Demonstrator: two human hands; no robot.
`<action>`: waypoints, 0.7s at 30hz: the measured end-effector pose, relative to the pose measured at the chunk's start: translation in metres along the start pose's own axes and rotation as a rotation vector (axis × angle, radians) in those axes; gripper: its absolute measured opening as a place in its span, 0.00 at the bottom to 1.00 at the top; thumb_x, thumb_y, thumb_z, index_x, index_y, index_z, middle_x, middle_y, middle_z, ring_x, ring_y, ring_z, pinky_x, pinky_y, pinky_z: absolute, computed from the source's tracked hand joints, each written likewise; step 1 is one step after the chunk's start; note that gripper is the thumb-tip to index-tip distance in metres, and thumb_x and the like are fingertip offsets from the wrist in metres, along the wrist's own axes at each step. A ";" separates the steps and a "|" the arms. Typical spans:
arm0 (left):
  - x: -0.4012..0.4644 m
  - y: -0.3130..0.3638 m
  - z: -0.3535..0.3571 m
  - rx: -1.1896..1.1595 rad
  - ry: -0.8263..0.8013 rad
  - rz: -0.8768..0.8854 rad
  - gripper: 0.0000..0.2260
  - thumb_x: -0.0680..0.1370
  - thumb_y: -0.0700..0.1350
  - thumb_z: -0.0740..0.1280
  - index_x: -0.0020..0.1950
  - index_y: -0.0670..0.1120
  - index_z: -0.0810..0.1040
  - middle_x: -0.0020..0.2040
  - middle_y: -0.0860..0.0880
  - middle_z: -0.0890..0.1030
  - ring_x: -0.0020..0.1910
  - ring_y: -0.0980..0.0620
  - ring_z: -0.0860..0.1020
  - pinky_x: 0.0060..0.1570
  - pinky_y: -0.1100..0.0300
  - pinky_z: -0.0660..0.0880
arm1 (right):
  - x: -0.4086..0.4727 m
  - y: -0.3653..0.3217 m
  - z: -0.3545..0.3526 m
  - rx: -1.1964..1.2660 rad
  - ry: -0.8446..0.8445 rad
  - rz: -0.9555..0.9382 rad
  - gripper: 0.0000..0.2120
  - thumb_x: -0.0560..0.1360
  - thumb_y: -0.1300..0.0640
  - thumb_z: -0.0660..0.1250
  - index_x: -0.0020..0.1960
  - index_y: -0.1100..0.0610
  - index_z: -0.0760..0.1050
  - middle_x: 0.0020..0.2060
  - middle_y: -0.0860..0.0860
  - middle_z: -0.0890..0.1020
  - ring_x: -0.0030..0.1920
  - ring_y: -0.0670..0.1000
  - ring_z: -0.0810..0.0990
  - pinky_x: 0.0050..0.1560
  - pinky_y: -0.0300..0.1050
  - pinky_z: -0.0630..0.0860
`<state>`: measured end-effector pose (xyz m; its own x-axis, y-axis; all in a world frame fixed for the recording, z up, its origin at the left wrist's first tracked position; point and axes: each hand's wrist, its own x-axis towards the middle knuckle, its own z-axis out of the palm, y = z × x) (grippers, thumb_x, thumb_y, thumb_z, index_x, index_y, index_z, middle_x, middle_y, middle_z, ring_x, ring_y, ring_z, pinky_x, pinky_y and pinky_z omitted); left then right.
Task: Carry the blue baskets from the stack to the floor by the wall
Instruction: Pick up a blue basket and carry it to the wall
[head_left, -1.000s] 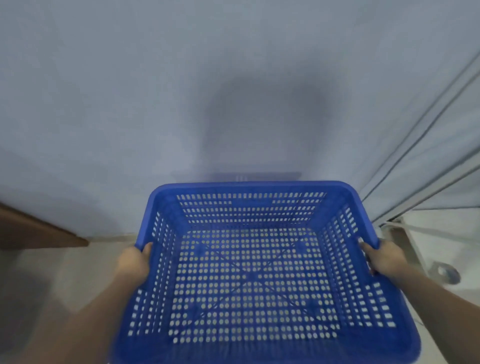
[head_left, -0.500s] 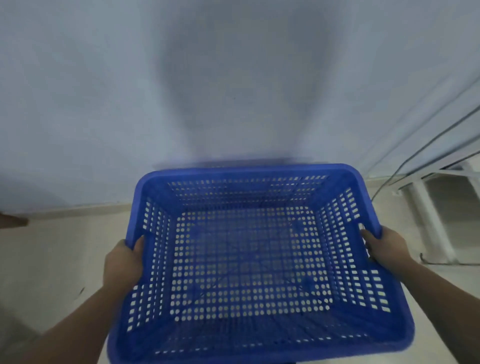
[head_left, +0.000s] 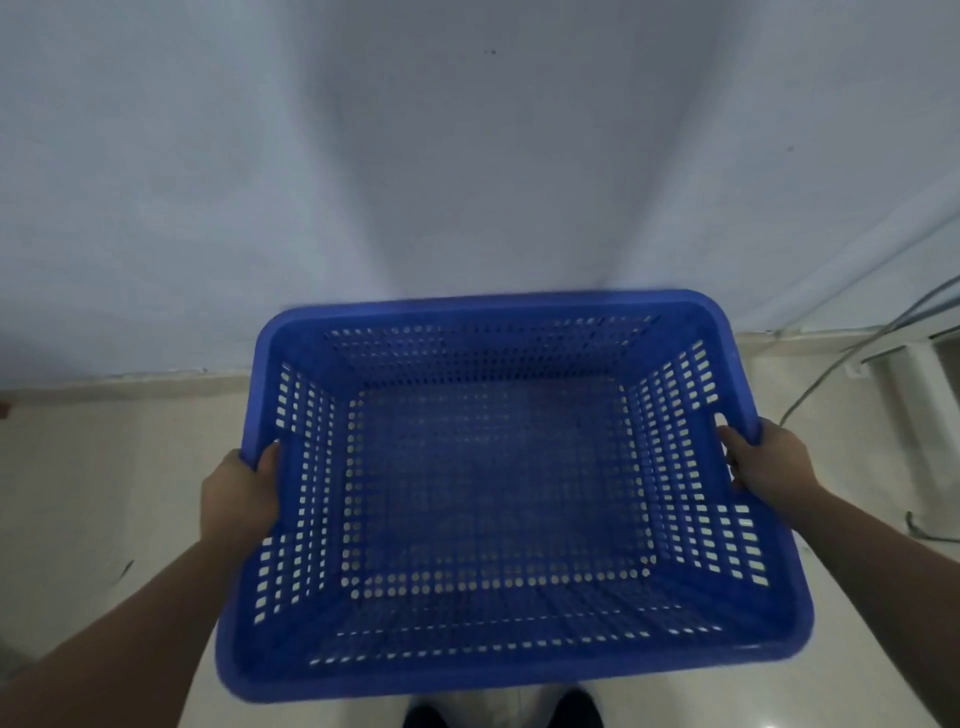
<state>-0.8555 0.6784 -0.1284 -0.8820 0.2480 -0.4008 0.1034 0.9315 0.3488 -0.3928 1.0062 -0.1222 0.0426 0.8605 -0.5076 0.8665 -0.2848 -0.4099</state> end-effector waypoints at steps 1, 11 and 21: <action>0.004 -0.001 0.004 -0.005 -0.003 -0.004 0.22 0.81 0.61 0.60 0.45 0.41 0.74 0.40 0.40 0.81 0.36 0.37 0.81 0.41 0.43 0.79 | 0.002 -0.001 0.003 0.005 0.000 -0.001 0.15 0.80 0.47 0.65 0.47 0.61 0.76 0.36 0.60 0.84 0.32 0.61 0.84 0.43 0.57 0.81; 0.016 -0.018 0.031 0.029 0.012 -0.016 0.23 0.82 0.59 0.60 0.50 0.38 0.74 0.43 0.38 0.81 0.39 0.37 0.79 0.39 0.46 0.76 | 0.009 0.008 0.029 -0.008 0.046 -0.034 0.16 0.80 0.45 0.63 0.52 0.60 0.75 0.39 0.59 0.84 0.33 0.60 0.83 0.37 0.49 0.77; -0.038 0.068 -0.069 0.281 -0.164 0.174 0.35 0.80 0.58 0.64 0.79 0.39 0.58 0.75 0.37 0.66 0.73 0.34 0.67 0.69 0.38 0.67 | -0.057 -0.063 -0.030 -0.306 -0.082 -0.209 0.33 0.76 0.40 0.63 0.74 0.58 0.64 0.66 0.63 0.75 0.64 0.66 0.74 0.63 0.61 0.73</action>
<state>-0.8470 0.7146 -0.0311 -0.7570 0.4274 -0.4943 0.3876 0.9027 0.1869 -0.4347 0.9879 -0.0452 -0.1800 0.8463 -0.5014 0.9612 0.0430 -0.2724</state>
